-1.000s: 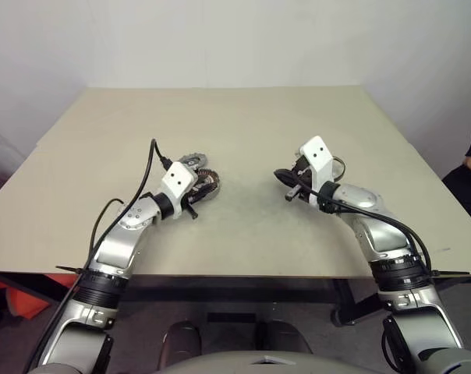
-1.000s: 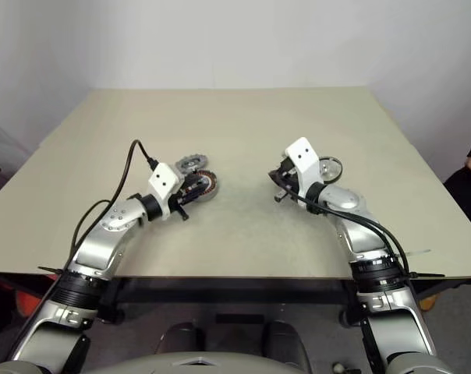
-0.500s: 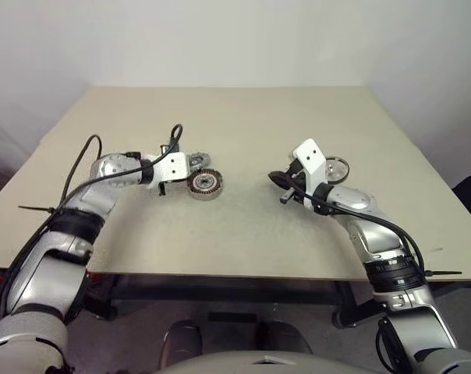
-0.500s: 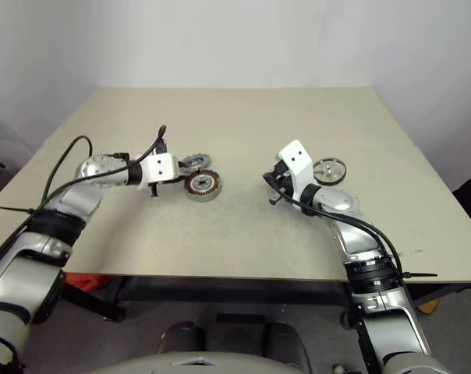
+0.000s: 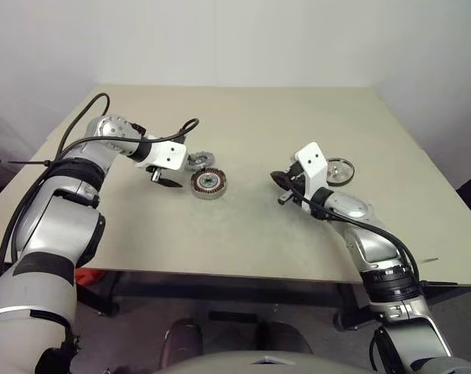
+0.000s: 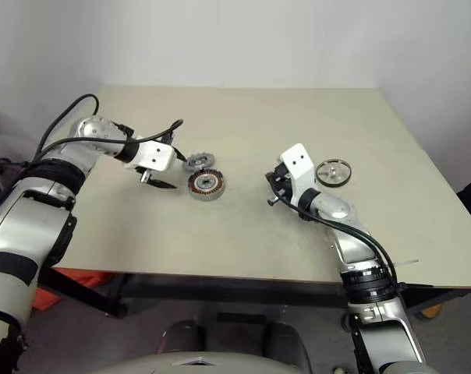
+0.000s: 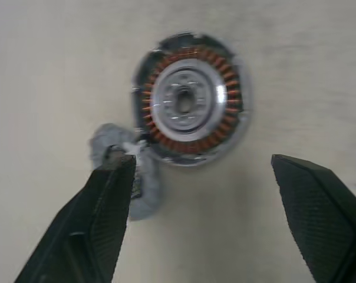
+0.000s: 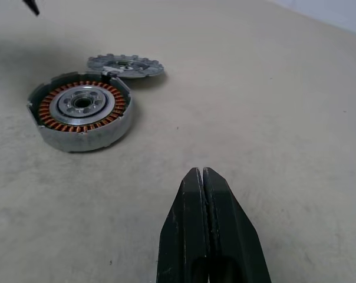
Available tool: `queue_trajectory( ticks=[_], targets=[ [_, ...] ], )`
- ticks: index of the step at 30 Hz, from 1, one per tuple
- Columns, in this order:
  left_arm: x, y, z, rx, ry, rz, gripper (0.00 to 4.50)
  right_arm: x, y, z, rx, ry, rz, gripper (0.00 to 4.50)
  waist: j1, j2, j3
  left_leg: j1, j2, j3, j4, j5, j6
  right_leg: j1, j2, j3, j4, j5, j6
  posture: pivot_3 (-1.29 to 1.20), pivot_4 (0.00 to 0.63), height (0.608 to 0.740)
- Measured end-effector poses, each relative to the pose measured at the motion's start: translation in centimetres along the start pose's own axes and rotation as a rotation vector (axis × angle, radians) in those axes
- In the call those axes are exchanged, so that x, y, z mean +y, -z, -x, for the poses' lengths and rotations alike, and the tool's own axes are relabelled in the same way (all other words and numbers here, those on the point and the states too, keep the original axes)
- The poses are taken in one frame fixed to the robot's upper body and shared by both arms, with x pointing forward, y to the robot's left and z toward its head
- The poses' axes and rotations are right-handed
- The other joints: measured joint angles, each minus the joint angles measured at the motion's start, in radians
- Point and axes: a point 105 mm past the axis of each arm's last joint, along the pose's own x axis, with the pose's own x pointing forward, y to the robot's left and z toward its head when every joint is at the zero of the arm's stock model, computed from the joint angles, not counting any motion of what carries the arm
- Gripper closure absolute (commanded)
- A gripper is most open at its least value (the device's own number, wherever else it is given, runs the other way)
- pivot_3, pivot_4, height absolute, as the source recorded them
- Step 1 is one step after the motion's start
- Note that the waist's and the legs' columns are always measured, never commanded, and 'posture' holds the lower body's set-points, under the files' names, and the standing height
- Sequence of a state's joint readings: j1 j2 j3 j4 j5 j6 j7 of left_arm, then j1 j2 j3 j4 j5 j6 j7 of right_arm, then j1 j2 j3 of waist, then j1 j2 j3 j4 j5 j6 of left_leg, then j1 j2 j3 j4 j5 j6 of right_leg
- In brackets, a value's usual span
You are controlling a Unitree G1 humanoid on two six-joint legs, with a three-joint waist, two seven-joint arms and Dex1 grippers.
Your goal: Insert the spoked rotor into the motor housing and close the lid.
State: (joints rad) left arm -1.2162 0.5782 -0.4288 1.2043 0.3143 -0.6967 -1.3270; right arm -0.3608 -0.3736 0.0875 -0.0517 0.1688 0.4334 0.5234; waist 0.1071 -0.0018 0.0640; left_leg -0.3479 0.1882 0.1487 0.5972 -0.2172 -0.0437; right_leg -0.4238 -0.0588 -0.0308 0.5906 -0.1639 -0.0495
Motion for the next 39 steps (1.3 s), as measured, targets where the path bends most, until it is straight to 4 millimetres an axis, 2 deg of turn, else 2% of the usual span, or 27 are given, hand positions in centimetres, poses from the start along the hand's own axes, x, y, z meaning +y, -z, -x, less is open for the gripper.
queue_trajectory(
  ticks=[4,12,19,30,35,39],
  targets=[
    [0.5,-0.6,-0.4,0.022,0.043,-0.024,0.57,0.1,0.1,0.2,-0.006,0.021,-0.008,4.5,0.005,0.0,0.0,0.0,0.0,0.0,0.0,0.0,0.0,0.0,0.0,0.0,0.0,0.0,-0.001,0.0,0.0,0.74],
    [-0.3,-0.4,-2.2,0.098,0.137,-0.061,0.57,-0.3,-0.2,0.5,-0.022,0.064,-0.005,4.5,0.007,-0.001,0.0,0.0,0.0,0.0,0.0,0.0,0.0,0.0,0.0,0.0,0.0,0.001,-0.001,0.0,0.0,0.74],
    [-0.2,-0.3,-3.7,0.161,0.131,-0.108,0.57,0.0,-0.5,0.9,-0.042,0.088,-0.011,4.5,0.021,-0.001,0.001,0.0,0.0,0.0,0.0,0.0,0.0,0.0,0.0,0.0,0.0,0.002,-0.003,0.0,0.0,0.74],
    [0.2,0.1,-4.8,0.22,0.091,-0.111,0.57,-0.1,0.2,1.6,-0.034,0.132,-0.036,4.5,0.022,-0.002,0.001,0.0,0.0,0.0,0.0,0.0,0.0,0.0,0.0,0.0,0.0,0.001,-0.002,0.0,0.0,0.74],
    [0.2,-0.4,-5.5,0.214,0.092,-0.126,0.57,0.0,-0.1,1.7,-0.047,0.144,-0.038,4.5,0.022,-0.003,0.001,0.0,0.0,0.0,0.0,0.0,0.0,0.0,0.0,0.0,0.0,0.001,-0.002,0.0,0.0,0.74],
    [0.2,-0.7,-5.7,0.206,0.102,-0.131,1.78,0.1,-0.1,1.8,-0.05,0.147,-0.037,4.5,0.022,-0.003,0.002,0.0,0.0,0.0,0.0,0.0,0.0,0.0,0.0,0.0,0.0,0.002,-0.003,0.0,0.0,0.74]
  ],
)
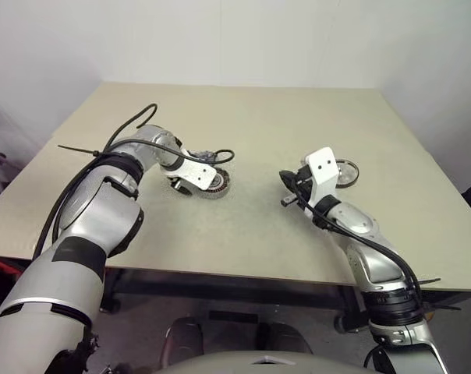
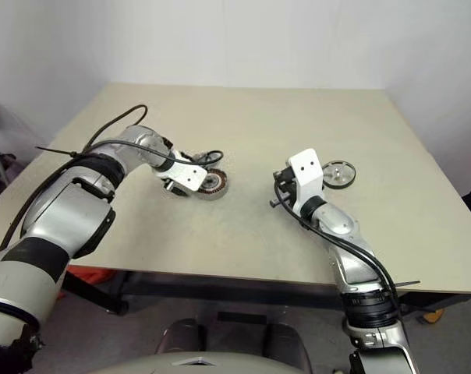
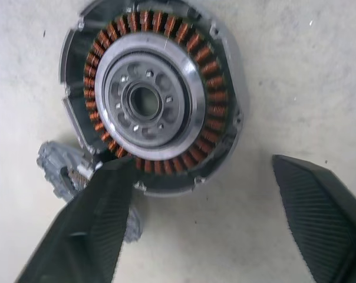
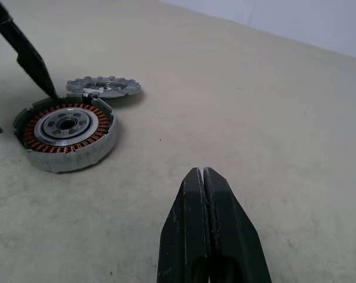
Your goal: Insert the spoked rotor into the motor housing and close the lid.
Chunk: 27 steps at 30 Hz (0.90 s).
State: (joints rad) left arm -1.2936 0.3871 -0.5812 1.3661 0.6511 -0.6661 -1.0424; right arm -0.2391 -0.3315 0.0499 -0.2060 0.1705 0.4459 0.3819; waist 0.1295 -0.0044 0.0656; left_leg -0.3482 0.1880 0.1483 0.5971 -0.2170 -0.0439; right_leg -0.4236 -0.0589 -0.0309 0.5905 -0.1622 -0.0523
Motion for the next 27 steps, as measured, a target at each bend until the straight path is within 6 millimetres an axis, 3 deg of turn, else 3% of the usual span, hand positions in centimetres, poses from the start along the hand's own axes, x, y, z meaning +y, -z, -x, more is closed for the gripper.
queue_trajectory(
  ticks=[1,8,11,14,21,25,27],
  targets=[
    [0.0,0.0,0.0,0.0,0.0,0.0,2.14,-0.02,0.08,0.03,0.002,0.003,-0.001,4.5,0.0,0.0,0.0,0.0,0.0,0.0,0.0,0.0,0.0,0.0,0.0,0.0,0.0,0.0,0.0,0.0,0.0,0.74],
    [0.02,0.03,0.0,0.001,-0.003,0.001,2.14,-0.09,0.11,0.03,0.002,0.012,-0.003,4.5,0.0,0.0,0.0,0.0,0.0,0.0,0.0,0.0,0.0,0.0,0.0,0.0,0.0,-0.001,0.001,0.0,0.0,0.74],
    [-0.06,0.02,0.01,0.0,0.005,0.002,2.72,-0.06,0.09,0.01,0.001,0.012,-0.005,4.5,0.0,0.0,0.0,0.0,0.0,0.0,0.0,0.0,0.0,0.0,0.0,0.0,0.0,-0.001,0.001,0.0,0.0,0.74],
    [-0.3,0.03,0.02,-0.001,0.026,0.003,3.73,-0.03,0.08,-0.01,0.0,0.013,-0.006,4.5,0.0,0.0,0.0,0.0,0.0,0.0,0.0,0.0,0.0,0.0,0.0,0.0,0.0,-0.001,0.001,0.0,0.0,0.74],
    [-0.28,0.16,0.04,0.002,0.018,0.007,3.73,0.04,0.05,-0.07,-0.002,0.014,-0.008,4.5,0.003,-0.001,0.0,0.0,0.0,0.0,0.0,0.0,0.0,0.0,0.0,0.0,0.0,-0.001,0.001,0.0,0.0,0.74],
    [-0.49,0.08,0.04,-0.003,0.037,0.003,4.49,0.02,0.03,-0.09,-0.002,0.017,-0.004,4.5,0.003,-0.001,0.0,0.0,0.0,0.0,0.0,0.0,0.0,0.0,0.0,0.0,0.0,-0.001,0.001,0.0,0.0,0.74],
    [-0.36,0.02,0.01,-0.006,0.027,0.009,4.49,0.1,-0.1,-0.18,-0.008,0.016,-0.005,4.5,0.002,-0.002,0.001,0.0,0.0,0.0,0.0,0.0,0.0,0.0,0.0,0.0,0.0,-0.001,0.001,0.0,0.0,0.74]
  ],
)
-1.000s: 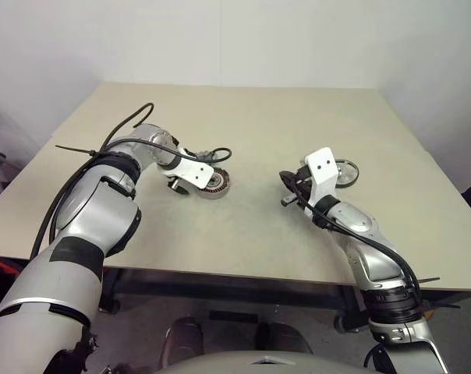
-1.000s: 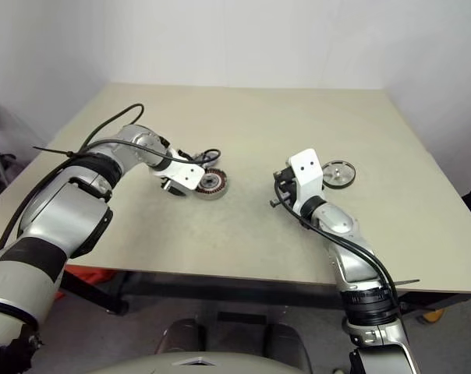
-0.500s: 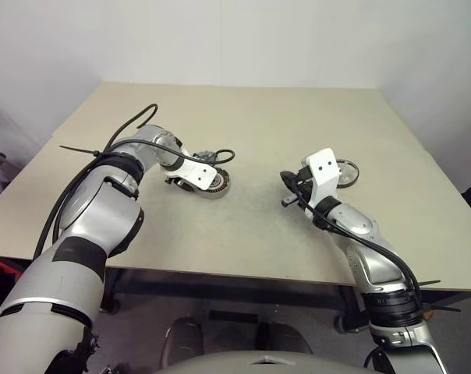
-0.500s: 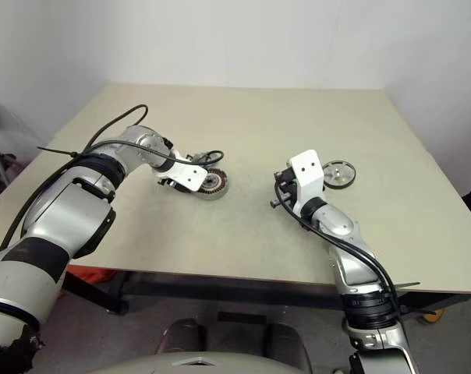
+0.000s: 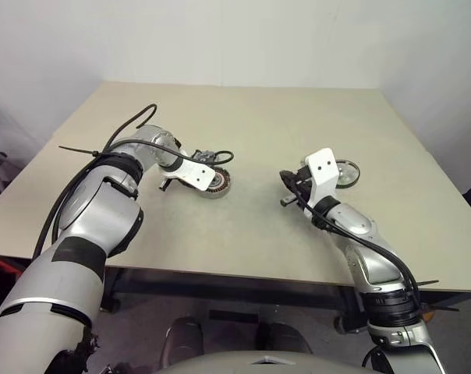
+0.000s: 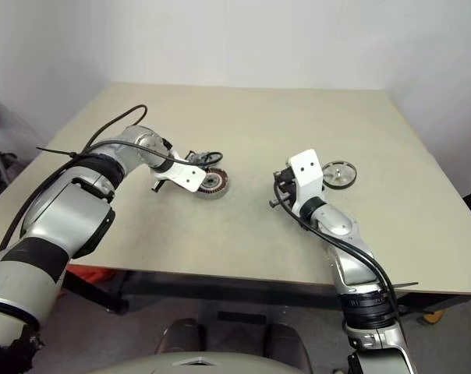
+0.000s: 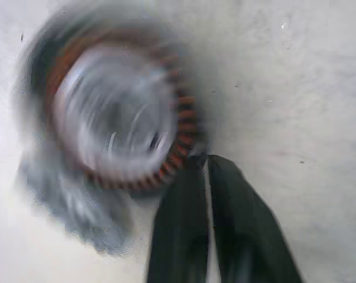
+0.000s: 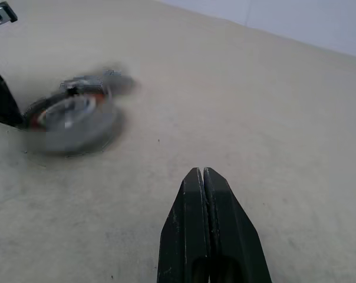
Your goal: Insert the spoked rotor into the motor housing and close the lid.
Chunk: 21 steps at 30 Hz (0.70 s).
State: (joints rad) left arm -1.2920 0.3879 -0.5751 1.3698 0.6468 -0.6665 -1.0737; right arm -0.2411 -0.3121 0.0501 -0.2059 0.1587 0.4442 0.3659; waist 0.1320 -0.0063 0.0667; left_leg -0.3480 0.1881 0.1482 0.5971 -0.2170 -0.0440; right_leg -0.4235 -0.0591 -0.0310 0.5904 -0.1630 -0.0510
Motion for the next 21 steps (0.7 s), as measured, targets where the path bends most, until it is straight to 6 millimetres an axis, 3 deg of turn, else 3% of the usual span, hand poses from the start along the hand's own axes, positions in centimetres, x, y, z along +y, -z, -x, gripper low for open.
queue_trajectory(
  ticks=[14,21],
  targets=[
    [0.0,0.1,0.1,0.001,-0.012,-0.004,4.49,-0.2,-0.3,-0.2,-0.005,0.004,0.012,4.5,0.0,-0.001,0.0,0.0,0.0,0.0,0.0,0.0,0.0,0.0,0.0,0.0,0.0,0.001,-0.002,0.0,0.0,0.74],
    [-0.2,-1.6,0.2,-0.085,0.034,-0.109,4.49,-0.3,-0.3,-0.3,-0.007,0.007,0.015,4.5,0.003,-0.001,0.001,-0.001,0.0,0.0,0.0,0.0,0.001,0.0,0.0,0.0,-0.001,0.002,-0.003,0.0,0.0,0.74]
  ],
)
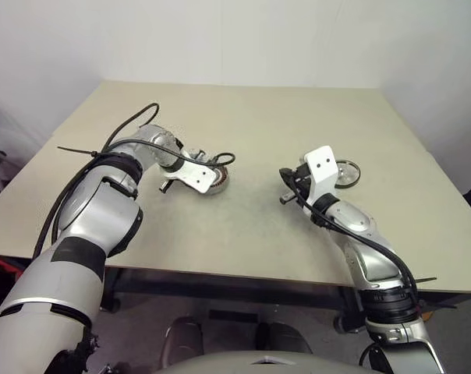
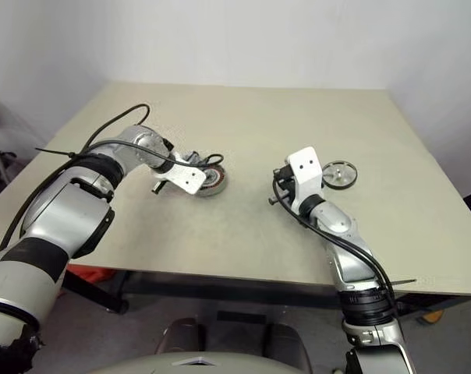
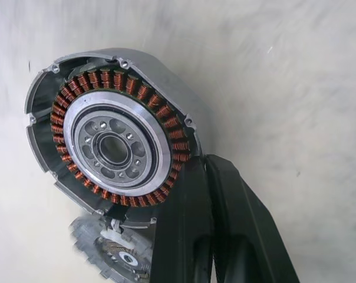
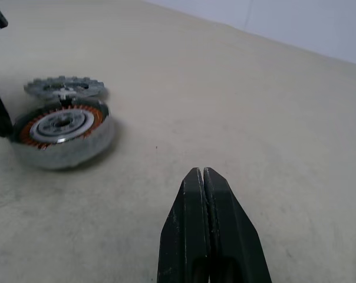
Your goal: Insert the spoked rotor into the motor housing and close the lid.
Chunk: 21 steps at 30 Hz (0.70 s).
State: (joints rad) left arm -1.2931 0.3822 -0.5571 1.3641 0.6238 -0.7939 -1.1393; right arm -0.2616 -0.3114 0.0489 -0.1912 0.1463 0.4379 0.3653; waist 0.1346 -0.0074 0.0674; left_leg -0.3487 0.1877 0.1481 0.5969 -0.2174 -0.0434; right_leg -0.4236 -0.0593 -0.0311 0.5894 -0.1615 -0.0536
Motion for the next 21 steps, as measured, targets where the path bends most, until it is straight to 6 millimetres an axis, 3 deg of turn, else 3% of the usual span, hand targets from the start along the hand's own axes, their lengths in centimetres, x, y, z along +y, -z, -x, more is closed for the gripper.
queue_trajectory(
  ticks=[8,14,21],
  targets=[
    [0.4,-3.9,-0.7,-0.117,0.078,-0.256,4.49,-1.1,-0.7,-0.3,-0.027,0.063,-0.001,4.5,0.011,0.0,0.0,0.0,0.0,0.0,0.0,0.0,0.0,0.0,0.0,0.0,0.0,0.0,0.0,0.0,0.0,0.74],
    [1.0,-4.9,-0.9,-0.097,0.105,-0.355,4.49,-2.9,-0.9,-0.2,-0.042,0.167,-0.02,4.5,0.016,0.0,0.0,0.0,0.0,0.0,0.0,0.0,0.0,0.0,0.0,0.0,0.001,0.0,0.0,0.0,0.0,0.74],
    [2.8,-6.4,-1.8,-0.052,0.054,-0.436,4.49,-3.5,-1.2,-0.1,-0.057,0.211,-0.028,4.5,0.017,0.0,0.0,0.0,0.0,0.0,0.0,0.0,0.0,0.0,0.0,0.0,0.001,0.0,0.0,0.0,0.0,0.74]
  ],
)
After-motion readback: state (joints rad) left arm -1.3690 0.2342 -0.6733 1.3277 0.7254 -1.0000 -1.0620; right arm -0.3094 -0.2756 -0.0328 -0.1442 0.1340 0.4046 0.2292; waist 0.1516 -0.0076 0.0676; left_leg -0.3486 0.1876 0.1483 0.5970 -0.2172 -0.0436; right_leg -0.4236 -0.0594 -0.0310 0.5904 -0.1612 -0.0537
